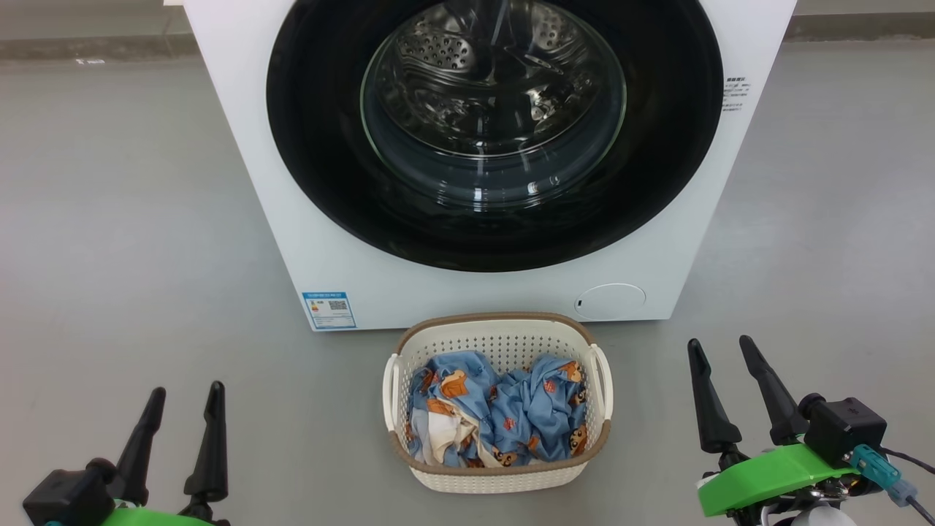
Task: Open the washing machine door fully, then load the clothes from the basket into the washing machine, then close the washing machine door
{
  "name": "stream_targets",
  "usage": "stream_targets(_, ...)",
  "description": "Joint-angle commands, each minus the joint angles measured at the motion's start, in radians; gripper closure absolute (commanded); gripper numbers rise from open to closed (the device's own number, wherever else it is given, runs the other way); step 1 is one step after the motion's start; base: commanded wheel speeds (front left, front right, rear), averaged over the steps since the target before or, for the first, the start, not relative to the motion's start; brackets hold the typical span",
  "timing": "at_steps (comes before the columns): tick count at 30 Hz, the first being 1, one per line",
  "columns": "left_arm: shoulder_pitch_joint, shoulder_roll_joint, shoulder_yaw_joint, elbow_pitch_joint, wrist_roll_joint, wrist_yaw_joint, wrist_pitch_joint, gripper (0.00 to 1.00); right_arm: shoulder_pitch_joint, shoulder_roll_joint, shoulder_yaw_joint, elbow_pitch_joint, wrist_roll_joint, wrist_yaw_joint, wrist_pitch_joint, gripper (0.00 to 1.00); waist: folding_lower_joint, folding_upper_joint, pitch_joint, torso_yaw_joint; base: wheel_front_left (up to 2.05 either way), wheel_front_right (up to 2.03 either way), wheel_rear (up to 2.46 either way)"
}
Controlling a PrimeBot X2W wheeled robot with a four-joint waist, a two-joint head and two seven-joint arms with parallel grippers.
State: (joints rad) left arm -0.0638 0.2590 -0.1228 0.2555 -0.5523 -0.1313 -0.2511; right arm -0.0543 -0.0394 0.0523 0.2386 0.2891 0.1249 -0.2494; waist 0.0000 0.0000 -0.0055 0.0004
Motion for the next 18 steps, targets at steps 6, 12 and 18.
stream_targets(6, -0.042, 0.026, 0.034, -0.019, -0.002, 0.001, -0.011, 0.00, -0.035, -0.011, 0.017, -0.019, -0.005, 0.006, -0.012, 0.00, 0.0000, 0.0000, -0.001, -0.002, 0.00, 0.00, 0.00)
stream_targets(12, -0.040, 0.031, 0.032, -0.024, -0.006, 0.001, -0.011, 0.00, -0.031, -0.011, 0.015, -0.020, -0.010, 0.006, -0.012, 0.00, 0.0000, 0.0000, -0.001, -0.002, 0.00, 0.00, 0.00)
stream_targets(18, -0.039, 0.033, 0.035, -0.027, -0.003, 0.001, -0.011, 0.00, -0.031, -0.011, 0.012, -0.019, -0.015, 0.006, -0.012, 0.00, 0.0000, 0.0000, 0.002, -0.003, 0.00, 0.00, 0.00)
